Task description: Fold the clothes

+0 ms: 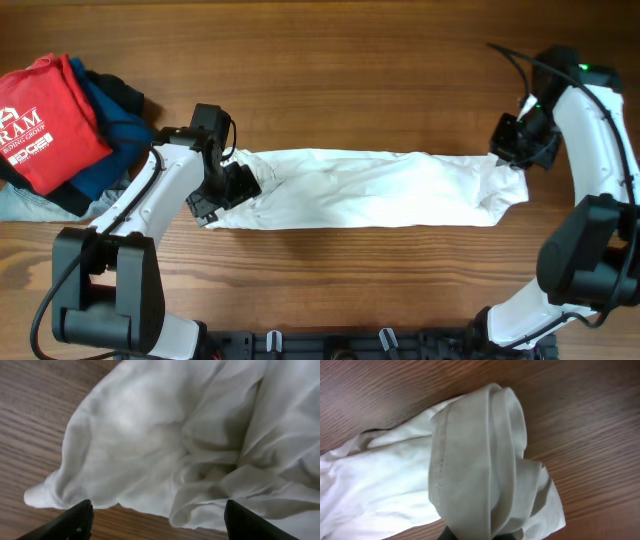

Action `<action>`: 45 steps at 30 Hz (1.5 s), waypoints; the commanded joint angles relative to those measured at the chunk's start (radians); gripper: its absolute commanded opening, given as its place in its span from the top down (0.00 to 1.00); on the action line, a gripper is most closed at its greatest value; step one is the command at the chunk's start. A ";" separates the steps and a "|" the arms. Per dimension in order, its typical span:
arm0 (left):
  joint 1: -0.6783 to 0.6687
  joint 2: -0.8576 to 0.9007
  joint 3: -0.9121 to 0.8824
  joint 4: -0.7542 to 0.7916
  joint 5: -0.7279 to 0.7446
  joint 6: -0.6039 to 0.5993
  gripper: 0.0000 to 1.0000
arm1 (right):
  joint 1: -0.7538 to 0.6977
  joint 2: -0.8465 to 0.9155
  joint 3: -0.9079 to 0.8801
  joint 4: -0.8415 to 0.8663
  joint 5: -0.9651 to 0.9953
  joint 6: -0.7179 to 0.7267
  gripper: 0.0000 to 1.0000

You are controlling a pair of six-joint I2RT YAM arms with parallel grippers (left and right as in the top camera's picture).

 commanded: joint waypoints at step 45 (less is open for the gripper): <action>0.004 -0.016 0.011 0.037 0.008 0.024 0.16 | 0.517 0.051 -0.267 0.235 -0.455 -0.369 0.90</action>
